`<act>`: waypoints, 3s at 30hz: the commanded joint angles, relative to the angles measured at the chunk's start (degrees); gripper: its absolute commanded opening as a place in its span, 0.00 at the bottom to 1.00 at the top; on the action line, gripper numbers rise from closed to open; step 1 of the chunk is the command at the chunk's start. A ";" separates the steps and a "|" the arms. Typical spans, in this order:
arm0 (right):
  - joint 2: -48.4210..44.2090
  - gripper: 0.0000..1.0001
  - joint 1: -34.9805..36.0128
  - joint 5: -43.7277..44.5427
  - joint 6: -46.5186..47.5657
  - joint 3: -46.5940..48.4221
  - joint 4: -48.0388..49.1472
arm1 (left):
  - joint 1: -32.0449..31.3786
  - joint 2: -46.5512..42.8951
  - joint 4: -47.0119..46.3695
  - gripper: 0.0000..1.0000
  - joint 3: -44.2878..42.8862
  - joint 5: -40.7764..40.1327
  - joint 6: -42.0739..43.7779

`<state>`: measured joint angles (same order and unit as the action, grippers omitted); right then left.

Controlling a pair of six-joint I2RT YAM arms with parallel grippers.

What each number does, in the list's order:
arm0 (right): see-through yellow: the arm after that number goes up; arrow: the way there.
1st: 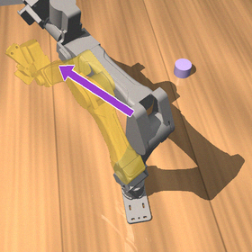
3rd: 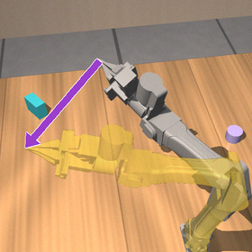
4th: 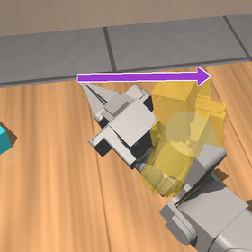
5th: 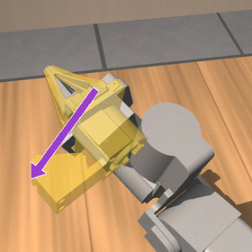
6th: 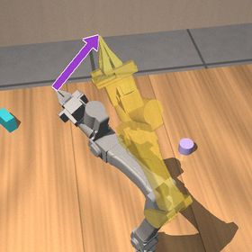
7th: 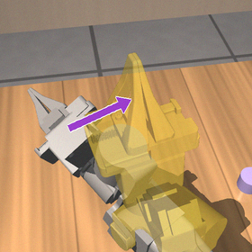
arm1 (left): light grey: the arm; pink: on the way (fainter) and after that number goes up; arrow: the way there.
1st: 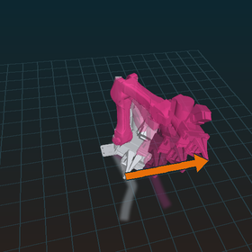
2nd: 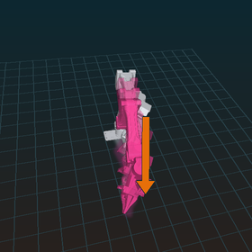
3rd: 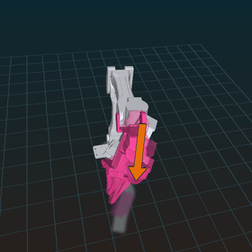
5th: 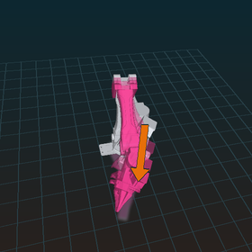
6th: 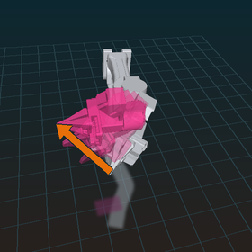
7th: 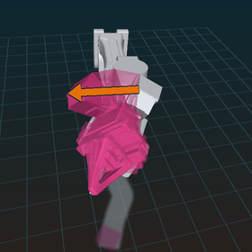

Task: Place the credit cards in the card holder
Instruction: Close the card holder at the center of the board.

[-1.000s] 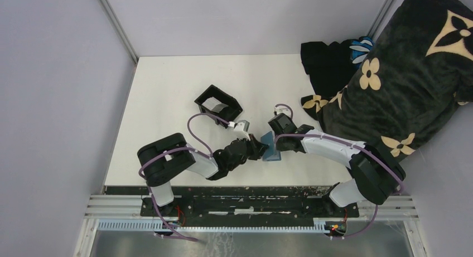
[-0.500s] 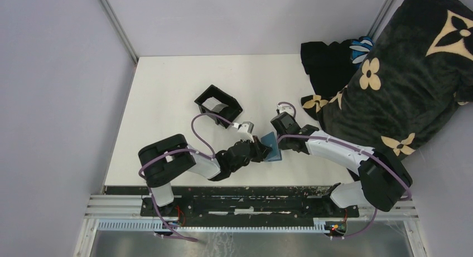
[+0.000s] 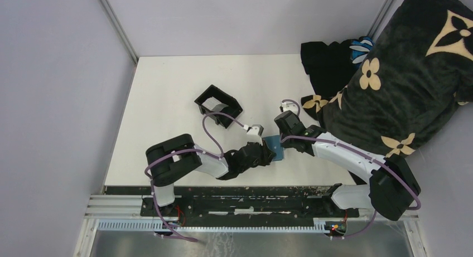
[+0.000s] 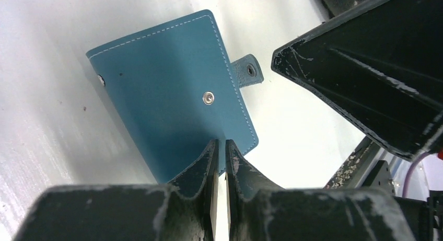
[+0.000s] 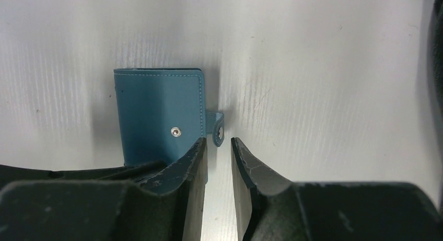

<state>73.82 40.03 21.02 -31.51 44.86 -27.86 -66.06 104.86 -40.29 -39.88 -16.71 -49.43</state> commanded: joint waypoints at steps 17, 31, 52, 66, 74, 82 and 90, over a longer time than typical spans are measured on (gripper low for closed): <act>4.77 0.31 0.31 -0.62 0.66 1.72 3.30 | -1.26 2.54 10.85 0.15 -5.90 -4.08 2.76; 5.59 0.17 0.22 -0.67 1.01 2.48 3.45 | -1.21 2.50 10.89 0.14 -5.56 -4.26 2.58; 7.08 0.01 0.39 -6.99 1.76 4.40 4.27 | -1.26 1.40 11.99 0.14 -5.39 -5.67 3.26; 10.54 0.01 2.58 -8.71 1.80 5.54 5.15 | -1.24 1.71 11.51 0.14 -4.74 -6.47 3.30; 12.81 0.01 3.17 -8.86 1.66 5.31 5.89 | -1.26 0.17 11.08 0.17 -3.80 -7.10 3.03; 14.30 0.01 3.18 -9.15 1.27 4.27 7.29 | -1.22 -5.21 11.30 0.28 -2.22 -8.29 3.21; 14.93 0.01 3.12 -8.54 1.27 4.26 7.46 | -1.26 -10.28 11.73 0.31 -0.66 -9.87 2.48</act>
<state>86.98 42.78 12.88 -29.76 48.53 -21.32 -67.26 99.26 -28.23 -41.85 -23.16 -49.12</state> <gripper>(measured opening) 0.017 0.299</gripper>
